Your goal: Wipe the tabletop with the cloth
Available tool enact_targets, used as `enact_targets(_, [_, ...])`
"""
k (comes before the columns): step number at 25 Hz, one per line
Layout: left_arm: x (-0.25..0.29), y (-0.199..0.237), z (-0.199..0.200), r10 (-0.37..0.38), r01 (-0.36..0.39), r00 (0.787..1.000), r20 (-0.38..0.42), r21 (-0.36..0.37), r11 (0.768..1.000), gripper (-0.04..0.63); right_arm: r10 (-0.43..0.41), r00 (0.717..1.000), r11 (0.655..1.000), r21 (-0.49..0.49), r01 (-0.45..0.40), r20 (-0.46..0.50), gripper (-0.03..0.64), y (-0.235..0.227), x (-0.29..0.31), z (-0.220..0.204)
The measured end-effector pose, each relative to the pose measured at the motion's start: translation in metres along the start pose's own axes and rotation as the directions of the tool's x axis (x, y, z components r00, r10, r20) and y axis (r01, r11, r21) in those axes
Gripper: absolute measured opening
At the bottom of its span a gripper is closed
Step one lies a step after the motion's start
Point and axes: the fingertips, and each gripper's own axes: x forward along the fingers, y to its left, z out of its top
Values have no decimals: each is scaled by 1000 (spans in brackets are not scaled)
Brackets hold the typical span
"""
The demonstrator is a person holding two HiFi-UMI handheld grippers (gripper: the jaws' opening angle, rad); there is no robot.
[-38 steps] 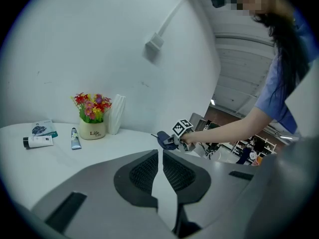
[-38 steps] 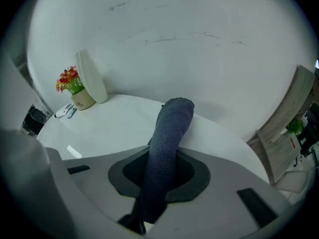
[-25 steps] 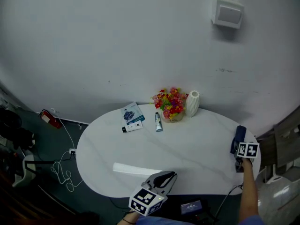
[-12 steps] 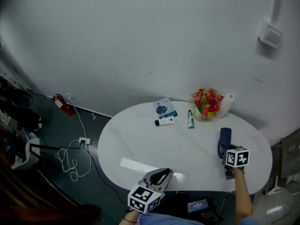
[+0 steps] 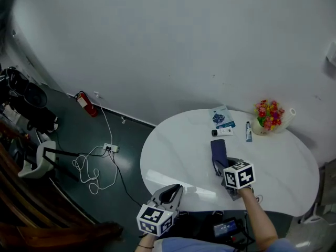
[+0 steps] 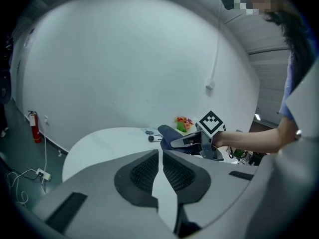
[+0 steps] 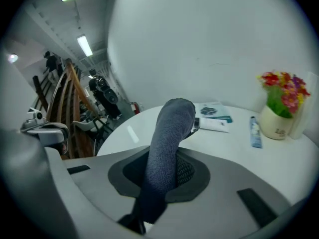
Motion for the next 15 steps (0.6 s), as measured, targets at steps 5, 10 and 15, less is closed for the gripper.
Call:
enact_targets(5, [-53, 69, -9, 129, -128, 992, 14, -59, 990, 23, 153, 988, 986, -66, -155, -29, 69, 117, 67, 24])
enact_targets(10, [-96, 120, -19, 236, -231, 971, 34, -109, 967, 23, 267, 960, 956, -105, -275, -81, 69, 211, 118, 26])
enact_targets(15, [-134, 159, -30, 327, -320, 944, 30, -146, 936, 23, 357, 924, 919, -127, -374, -139, 69, 281, 147, 23])
